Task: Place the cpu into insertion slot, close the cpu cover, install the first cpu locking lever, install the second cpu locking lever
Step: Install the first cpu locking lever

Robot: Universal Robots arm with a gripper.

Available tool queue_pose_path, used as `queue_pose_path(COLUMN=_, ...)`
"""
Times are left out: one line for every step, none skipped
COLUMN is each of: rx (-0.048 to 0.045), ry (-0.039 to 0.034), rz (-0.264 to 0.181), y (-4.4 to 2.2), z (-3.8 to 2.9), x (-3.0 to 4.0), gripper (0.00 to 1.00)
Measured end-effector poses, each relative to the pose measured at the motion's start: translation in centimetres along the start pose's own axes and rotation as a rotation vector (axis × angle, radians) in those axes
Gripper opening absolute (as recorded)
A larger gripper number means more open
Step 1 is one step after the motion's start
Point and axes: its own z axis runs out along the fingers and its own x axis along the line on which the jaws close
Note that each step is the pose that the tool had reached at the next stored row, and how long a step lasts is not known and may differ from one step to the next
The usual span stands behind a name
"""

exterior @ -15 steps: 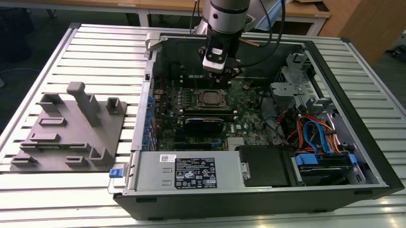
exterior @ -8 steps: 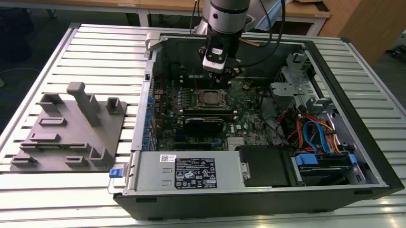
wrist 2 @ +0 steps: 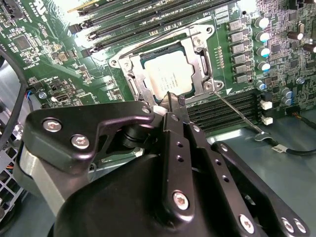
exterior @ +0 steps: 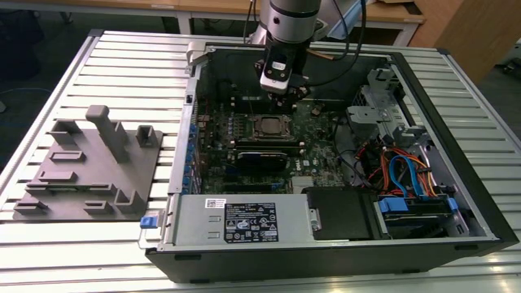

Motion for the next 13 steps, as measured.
queue_pose_path(rx=0.0000, ry=0.0000, rz=0.000, y=0.00, z=0.00, x=0.00, gripper=0.10)
queue_pose_path(rx=0.0000, ry=0.0000, rz=-0.003, y=-0.01, z=0.00, x=0.02, gripper=0.10)
queue_pose_path(rx=0.0002, ry=0.0001, rz=-0.012, y=-0.04, z=0.00, x=0.04, gripper=0.10)
queue_pose_path(rx=0.0004, ry=0.0002, rz=-0.024, y=-0.05, z=0.00, x=0.05, gripper=0.10)
queue_pose_path(rx=0.0006, ry=0.0003, rz=-0.039, y=-0.06, z=0.01, x=0.04, gripper=0.10)
queue_pose_path(rx=0.0008, ry=0.0005, rz=-0.055, y=-0.06, z=0.02, x=0.05, gripper=0.10)
queue_pose_path(rx=0.0010, ry=0.0006, rz=-0.069, y=-0.06, z=0.03, x=0.05, gripper=0.10)
queue_pose_path(rx=0.0011, ry=0.0007, rz=-0.080, y=-0.07, z=0.03, x=0.06, gripper=0.10)
queue_pose_path(rx=0.0011, ry=0.0008, rz=-0.088, y=-0.11, z=0.04, x=0.10, gripper=0.10)
queue_pose_path(rx=0.0009, ry=0.0010, rz=-0.091, y=-0.18, z=0.04, x=0.16, gripper=0.10)
queue_pose_path(rx=0.0008, ry=0.0010, rz=-0.093, y=-0.30, z=0.05, x=0.27, gripper=0.10)
queue_pose_path(rx=0.0009, ry=0.0009, rz=-0.094, y=-0.45, z=0.04, x=0.40, gripper=0.10)
queue_pose_path(rx=0.0009, ry=0.0008, rz=-0.095, y=-0.61, z=0.04, x=0.54, gripper=0.10)
